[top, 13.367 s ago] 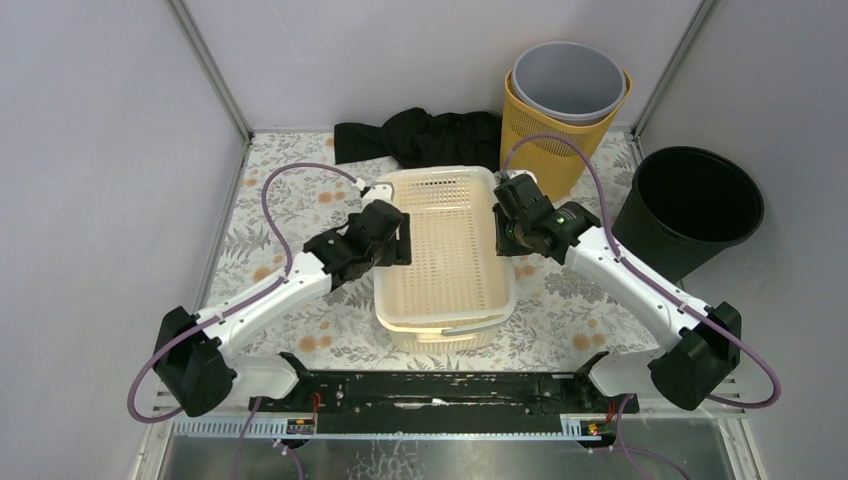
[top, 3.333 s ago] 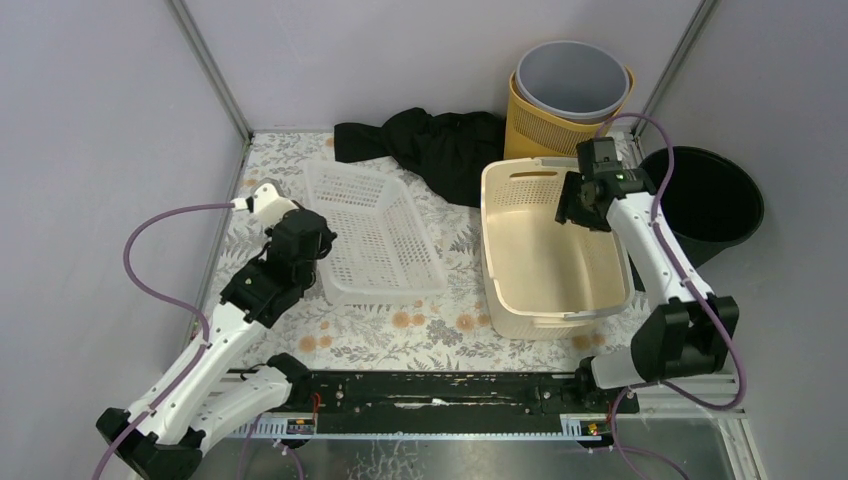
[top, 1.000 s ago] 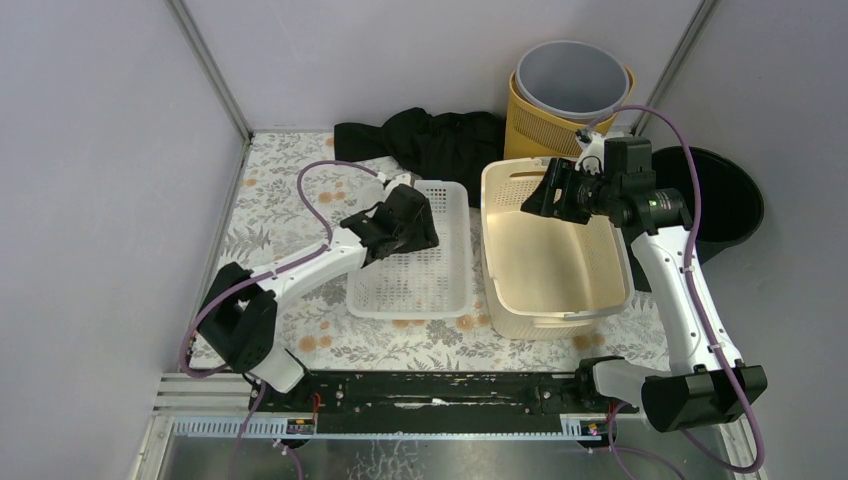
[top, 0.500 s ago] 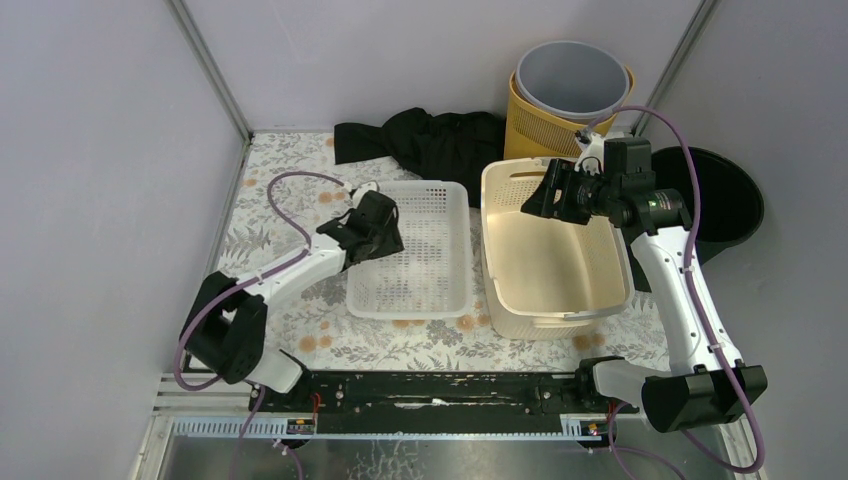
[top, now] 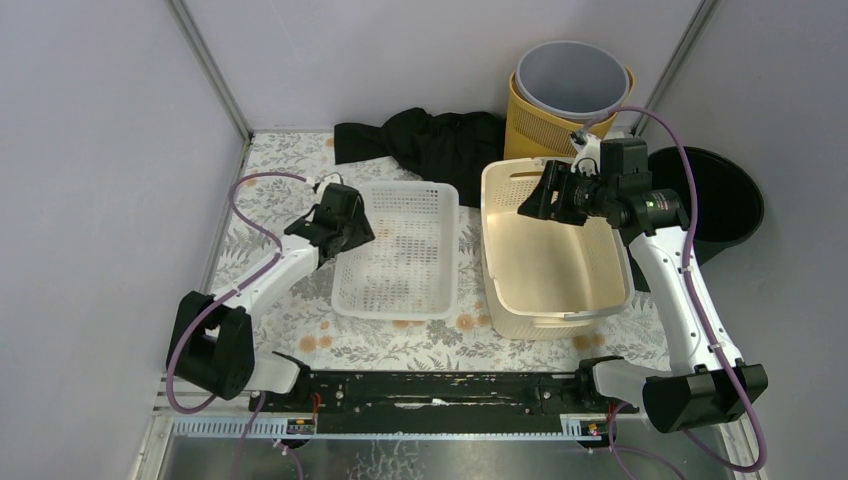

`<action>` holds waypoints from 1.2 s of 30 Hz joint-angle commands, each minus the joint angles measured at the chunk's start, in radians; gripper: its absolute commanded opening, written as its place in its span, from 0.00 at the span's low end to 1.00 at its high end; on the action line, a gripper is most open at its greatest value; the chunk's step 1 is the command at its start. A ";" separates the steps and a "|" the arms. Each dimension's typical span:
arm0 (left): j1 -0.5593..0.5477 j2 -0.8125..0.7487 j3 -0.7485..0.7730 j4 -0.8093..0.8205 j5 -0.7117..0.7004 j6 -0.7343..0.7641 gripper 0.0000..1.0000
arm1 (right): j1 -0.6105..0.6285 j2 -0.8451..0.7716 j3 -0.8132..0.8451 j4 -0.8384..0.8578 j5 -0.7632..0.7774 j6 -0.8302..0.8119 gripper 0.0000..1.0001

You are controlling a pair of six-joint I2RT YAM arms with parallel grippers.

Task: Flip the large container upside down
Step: Turn the container upside down at the center of the board.

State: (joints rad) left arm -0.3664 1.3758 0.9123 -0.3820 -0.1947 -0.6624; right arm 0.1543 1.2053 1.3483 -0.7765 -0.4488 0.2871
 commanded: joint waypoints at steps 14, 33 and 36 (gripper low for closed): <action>-0.269 -0.120 0.026 0.059 -0.044 -0.066 0.89 | 0.028 -0.021 -0.003 0.020 -0.018 -0.002 0.68; -0.382 -0.132 0.031 0.107 -0.080 -0.078 1.00 | 0.038 -0.027 0.008 0.008 0.003 -0.008 1.00; -0.385 -0.133 0.036 0.107 -0.078 -0.080 1.00 | 0.038 -0.027 0.008 0.012 0.001 -0.006 0.99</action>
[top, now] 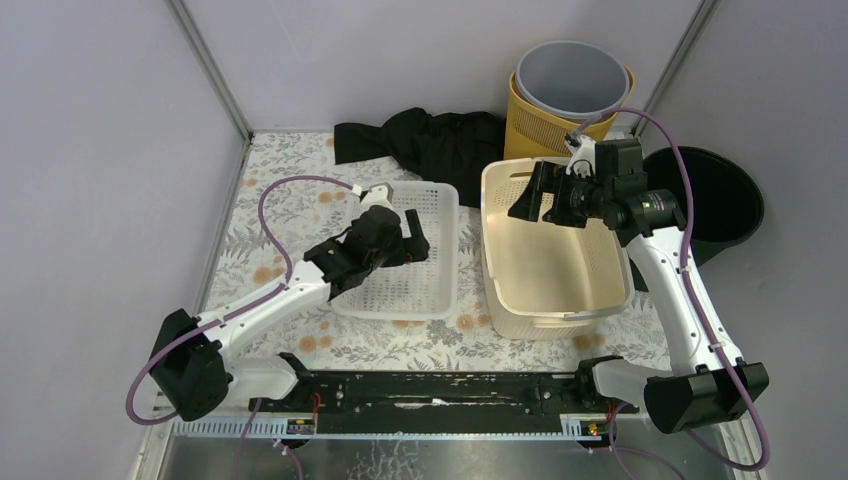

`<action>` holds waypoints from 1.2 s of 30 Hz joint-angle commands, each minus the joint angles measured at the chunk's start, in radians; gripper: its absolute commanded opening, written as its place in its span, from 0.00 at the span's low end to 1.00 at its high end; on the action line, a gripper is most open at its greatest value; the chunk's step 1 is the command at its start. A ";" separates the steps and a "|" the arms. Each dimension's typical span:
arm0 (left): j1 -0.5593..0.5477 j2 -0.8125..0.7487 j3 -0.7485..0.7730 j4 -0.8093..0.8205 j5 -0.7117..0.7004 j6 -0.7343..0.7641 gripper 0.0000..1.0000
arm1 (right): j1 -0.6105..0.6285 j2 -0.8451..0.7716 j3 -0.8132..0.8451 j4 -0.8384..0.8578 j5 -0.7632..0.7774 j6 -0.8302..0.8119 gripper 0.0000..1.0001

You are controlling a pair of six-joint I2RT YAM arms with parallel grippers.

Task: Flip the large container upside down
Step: Turn the container upside down at the center of the board.

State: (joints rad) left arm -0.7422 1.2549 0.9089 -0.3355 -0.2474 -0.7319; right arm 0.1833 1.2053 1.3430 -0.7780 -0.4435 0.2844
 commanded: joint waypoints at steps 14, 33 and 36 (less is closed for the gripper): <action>-0.018 0.021 0.071 0.050 -0.020 -0.033 1.00 | 0.011 -0.033 -0.001 0.021 -0.005 0.002 1.00; -0.064 0.089 0.110 0.065 -0.040 -0.055 1.00 | 0.011 -0.053 -0.044 0.030 -0.003 -0.005 1.00; -0.073 0.100 0.121 0.066 -0.047 -0.057 1.00 | 0.011 -0.055 -0.049 0.031 -0.003 -0.007 0.99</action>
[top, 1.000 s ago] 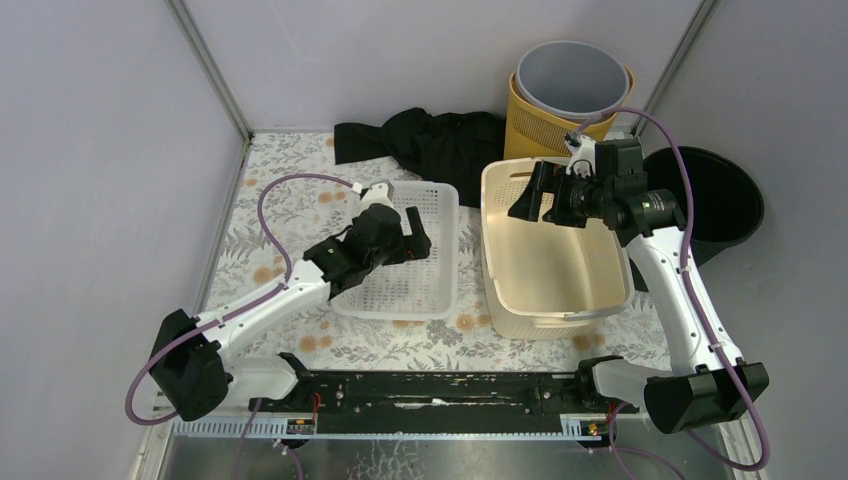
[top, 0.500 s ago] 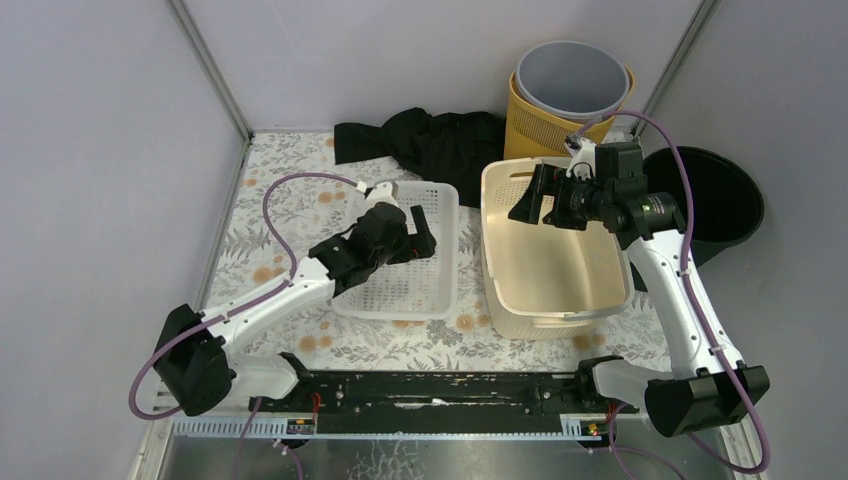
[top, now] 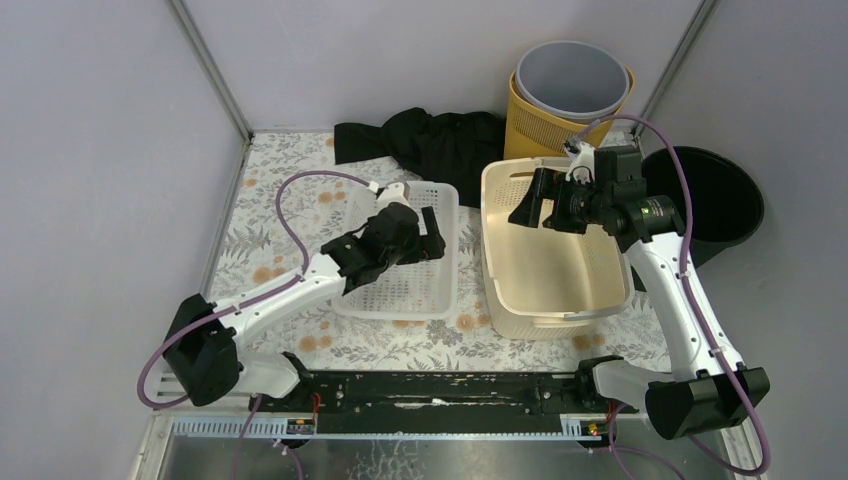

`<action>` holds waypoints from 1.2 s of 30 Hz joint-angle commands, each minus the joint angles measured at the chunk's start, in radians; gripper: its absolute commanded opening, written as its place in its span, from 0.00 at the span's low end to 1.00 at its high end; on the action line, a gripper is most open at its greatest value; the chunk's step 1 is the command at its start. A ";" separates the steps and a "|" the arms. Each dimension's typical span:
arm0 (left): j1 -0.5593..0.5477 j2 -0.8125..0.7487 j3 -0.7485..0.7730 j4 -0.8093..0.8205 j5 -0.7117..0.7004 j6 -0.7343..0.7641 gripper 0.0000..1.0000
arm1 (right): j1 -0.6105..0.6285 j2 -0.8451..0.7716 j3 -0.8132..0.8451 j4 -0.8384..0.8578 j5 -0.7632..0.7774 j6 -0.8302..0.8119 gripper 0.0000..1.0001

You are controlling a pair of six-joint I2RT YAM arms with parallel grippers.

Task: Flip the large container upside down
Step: Turn the container upside down at the center of the board.

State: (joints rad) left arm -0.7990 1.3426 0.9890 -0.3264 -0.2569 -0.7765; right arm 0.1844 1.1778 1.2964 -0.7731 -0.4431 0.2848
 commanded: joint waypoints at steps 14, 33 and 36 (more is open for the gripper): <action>-0.046 0.059 0.084 0.055 -0.051 -0.017 1.00 | 0.010 -0.035 -0.017 0.028 -0.002 -0.014 0.99; -0.066 0.219 0.180 0.061 -0.081 -0.006 1.00 | 0.010 -0.043 -0.023 0.024 0.002 -0.019 1.00; -0.066 0.259 0.193 0.062 -0.088 0.003 1.00 | 0.010 -0.043 -0.019 0.020 0.002 -0.023 1.00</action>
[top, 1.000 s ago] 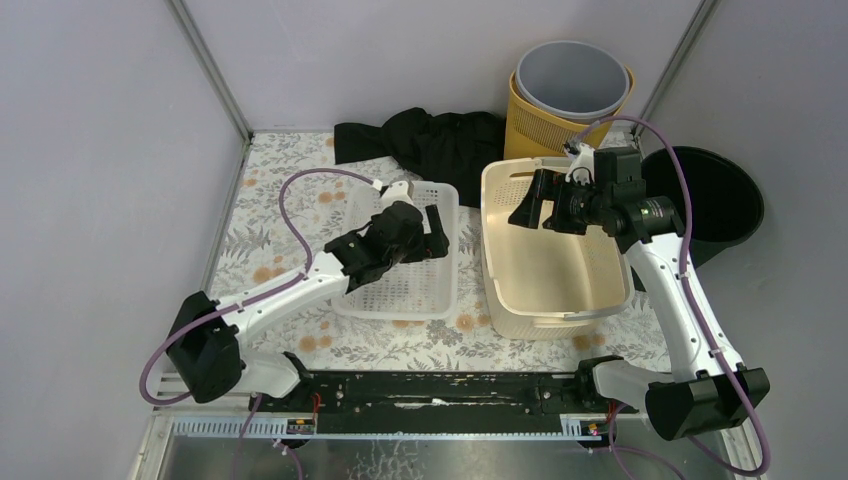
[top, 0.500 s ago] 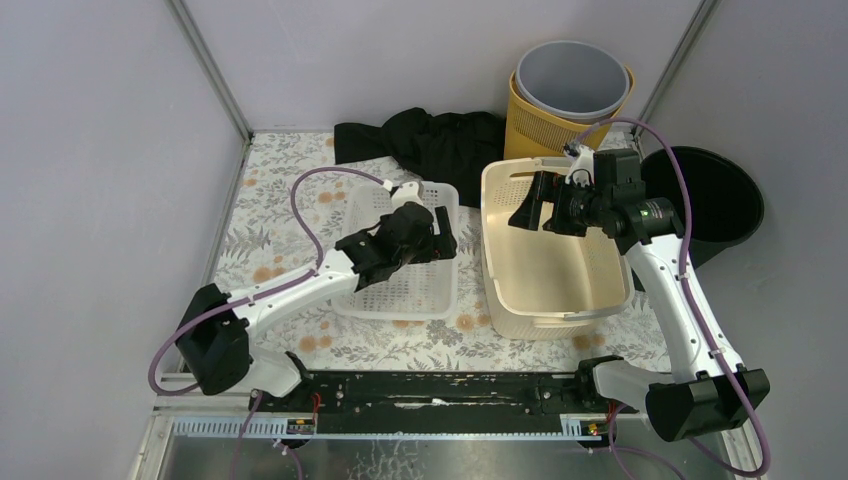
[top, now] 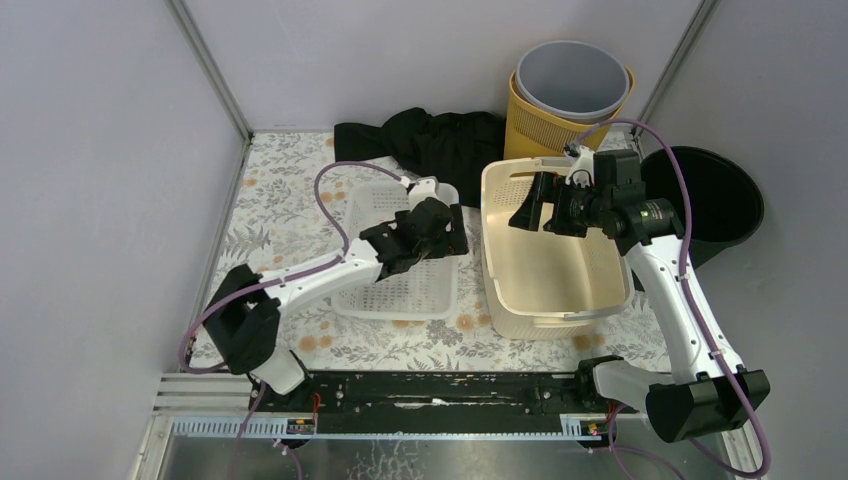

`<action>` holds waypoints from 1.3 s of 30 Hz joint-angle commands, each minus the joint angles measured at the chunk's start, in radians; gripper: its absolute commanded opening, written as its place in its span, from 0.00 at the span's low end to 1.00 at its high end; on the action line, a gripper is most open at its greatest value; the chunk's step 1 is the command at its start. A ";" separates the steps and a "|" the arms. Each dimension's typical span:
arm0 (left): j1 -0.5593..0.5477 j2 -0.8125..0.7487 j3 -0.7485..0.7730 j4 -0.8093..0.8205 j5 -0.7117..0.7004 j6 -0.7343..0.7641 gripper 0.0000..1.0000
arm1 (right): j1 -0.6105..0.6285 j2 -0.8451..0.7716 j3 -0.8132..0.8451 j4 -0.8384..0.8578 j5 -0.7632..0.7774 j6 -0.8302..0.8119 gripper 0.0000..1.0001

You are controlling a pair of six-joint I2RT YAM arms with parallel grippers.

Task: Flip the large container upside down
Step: Turn the container upside down at the center of the board.

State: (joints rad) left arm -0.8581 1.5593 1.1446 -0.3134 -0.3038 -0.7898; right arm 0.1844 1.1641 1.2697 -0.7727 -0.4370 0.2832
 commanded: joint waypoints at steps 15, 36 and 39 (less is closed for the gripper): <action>-0.008 0.220 0.115 0.013 -0.073 0.072 0.91 | 0.010 -0.026 0.011 0.020 -0.011 -0.026 0.99; -0.009 0.309 0.166 -0.092 -0.150 0.108 0.41 | 0.010 -0.027 -0.005 0.030 -0.020 -0.021 1.00; -0.009 0.316 0.170 -0.096 -0.146 0.108 0.27 | 0.010 -0.033 -0.011 0.032 -0.020 -0.022 1.00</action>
State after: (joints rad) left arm -0.8635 1.8545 1.2903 -0.3840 -0.4229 -0.6926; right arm 0.1844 1.1637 1.2629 -0.7723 -0.4381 0.2733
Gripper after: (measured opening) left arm 0.348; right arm 0.993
